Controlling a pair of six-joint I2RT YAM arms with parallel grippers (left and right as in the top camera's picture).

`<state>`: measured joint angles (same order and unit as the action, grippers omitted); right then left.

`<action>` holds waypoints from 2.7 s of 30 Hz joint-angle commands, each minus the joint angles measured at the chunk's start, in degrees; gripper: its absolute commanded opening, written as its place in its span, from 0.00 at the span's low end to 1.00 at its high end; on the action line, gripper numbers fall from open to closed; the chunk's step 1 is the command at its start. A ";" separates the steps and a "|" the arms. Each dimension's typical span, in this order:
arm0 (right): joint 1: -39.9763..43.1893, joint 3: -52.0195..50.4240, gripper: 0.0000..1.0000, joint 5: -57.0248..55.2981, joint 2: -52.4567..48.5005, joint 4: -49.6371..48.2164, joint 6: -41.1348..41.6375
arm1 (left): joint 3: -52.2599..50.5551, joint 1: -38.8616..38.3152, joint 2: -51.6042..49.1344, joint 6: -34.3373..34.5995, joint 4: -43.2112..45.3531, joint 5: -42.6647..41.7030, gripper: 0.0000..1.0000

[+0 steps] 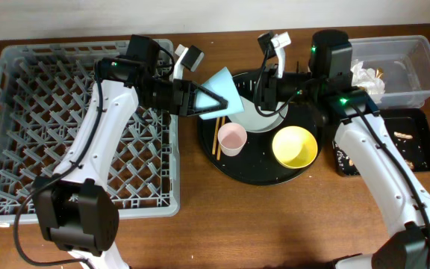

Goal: Sort waste into correct bins and load items into the dishwasher rack
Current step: 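Hand the blue cup from the right gripper to the left gripper, then lower the blue cup into the rack with the left gripper and release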

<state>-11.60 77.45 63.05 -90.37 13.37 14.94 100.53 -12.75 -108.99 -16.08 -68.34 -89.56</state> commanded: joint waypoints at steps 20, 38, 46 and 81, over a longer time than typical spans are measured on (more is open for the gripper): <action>9.94 0.72 0.48 -28.15 -0.02 27.06 -7.26 | 6.34 8.15 0.59 14.36 -19.91 82.73 0.31; 7.10 0.57 0.48 -34.45 -0.02 29.29 -7.23 | -3.74 4.11 0.57 16.96 -11.80 83.36 0.32; 7.10 0.57 0.48 -34.86 -0.02 29.59 -7.26 | -4.15 1.81 0.57 17.03 -12.68 84.48 0.32; 7.10 0.57 0.48 -35.26 -0.02 30.80 -8.55 | -5.73 2.05 0.59 16.98 -10.88 90.20 0.96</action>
<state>-4.19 77.69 28.29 -90.50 44.18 7.07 92.82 -10.96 -108.97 0.93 -79.18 0.54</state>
